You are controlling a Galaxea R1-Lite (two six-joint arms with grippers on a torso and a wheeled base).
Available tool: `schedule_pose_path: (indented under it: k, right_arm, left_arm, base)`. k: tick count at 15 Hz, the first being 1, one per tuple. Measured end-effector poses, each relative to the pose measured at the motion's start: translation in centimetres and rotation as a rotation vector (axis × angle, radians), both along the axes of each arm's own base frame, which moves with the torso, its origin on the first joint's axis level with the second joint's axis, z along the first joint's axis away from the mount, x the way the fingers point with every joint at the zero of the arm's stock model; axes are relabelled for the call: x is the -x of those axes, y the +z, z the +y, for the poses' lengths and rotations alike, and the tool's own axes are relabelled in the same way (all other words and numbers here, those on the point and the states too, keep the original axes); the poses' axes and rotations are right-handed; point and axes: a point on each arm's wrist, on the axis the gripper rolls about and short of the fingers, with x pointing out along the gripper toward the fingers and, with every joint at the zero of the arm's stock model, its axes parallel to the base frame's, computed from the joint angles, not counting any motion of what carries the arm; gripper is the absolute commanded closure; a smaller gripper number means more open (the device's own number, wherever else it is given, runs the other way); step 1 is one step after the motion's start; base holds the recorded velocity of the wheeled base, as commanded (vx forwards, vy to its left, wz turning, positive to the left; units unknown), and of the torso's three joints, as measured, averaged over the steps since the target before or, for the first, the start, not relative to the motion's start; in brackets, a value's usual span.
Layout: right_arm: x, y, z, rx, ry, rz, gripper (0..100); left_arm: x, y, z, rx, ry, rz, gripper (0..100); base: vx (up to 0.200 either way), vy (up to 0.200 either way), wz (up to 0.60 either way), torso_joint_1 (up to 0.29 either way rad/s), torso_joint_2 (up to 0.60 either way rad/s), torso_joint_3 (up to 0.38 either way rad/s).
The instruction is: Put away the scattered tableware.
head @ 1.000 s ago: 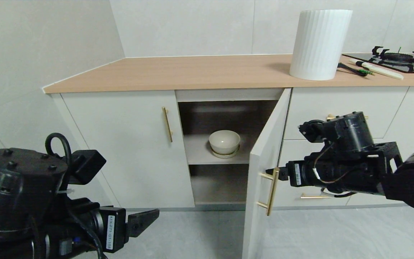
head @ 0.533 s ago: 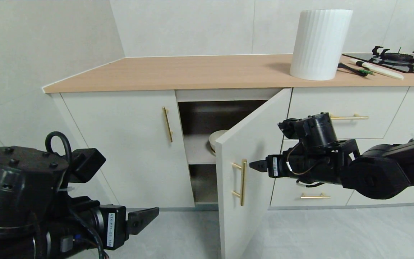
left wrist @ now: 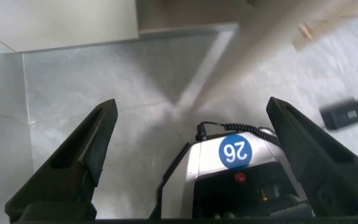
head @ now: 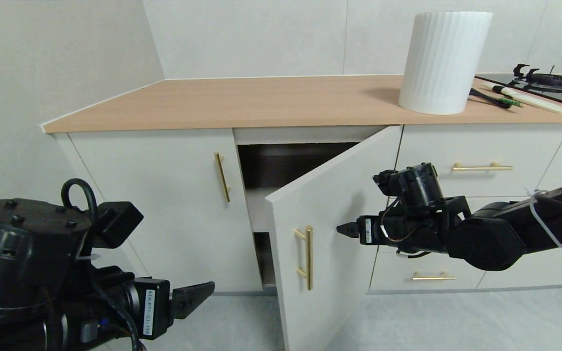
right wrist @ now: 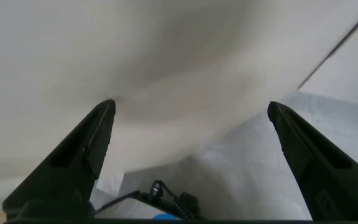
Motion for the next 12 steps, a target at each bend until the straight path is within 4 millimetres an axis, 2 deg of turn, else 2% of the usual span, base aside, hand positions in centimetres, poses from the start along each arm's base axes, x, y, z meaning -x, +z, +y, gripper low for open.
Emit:
schedule_pose_path:
  k: [7,12]
  right_arm:
    - [-0.3,-0.5,0.3,-0.013,-0.022,0.014,0]
    - [-2.7,-0.5,1.5,-0.102,-0.187,0.004,0]
  left_arm:
    - [0.0,-0.1,0.0,-0.003,0.000,0.004,0]
    - [0.0,-0.1,0.0,-0.004,0.000,0.005,0]
  base:
    - [0.000,0.000,0.00,0.000,0.00,0.000]
    - [0.000,0.000,0.00,0.000,0.00,0.000]
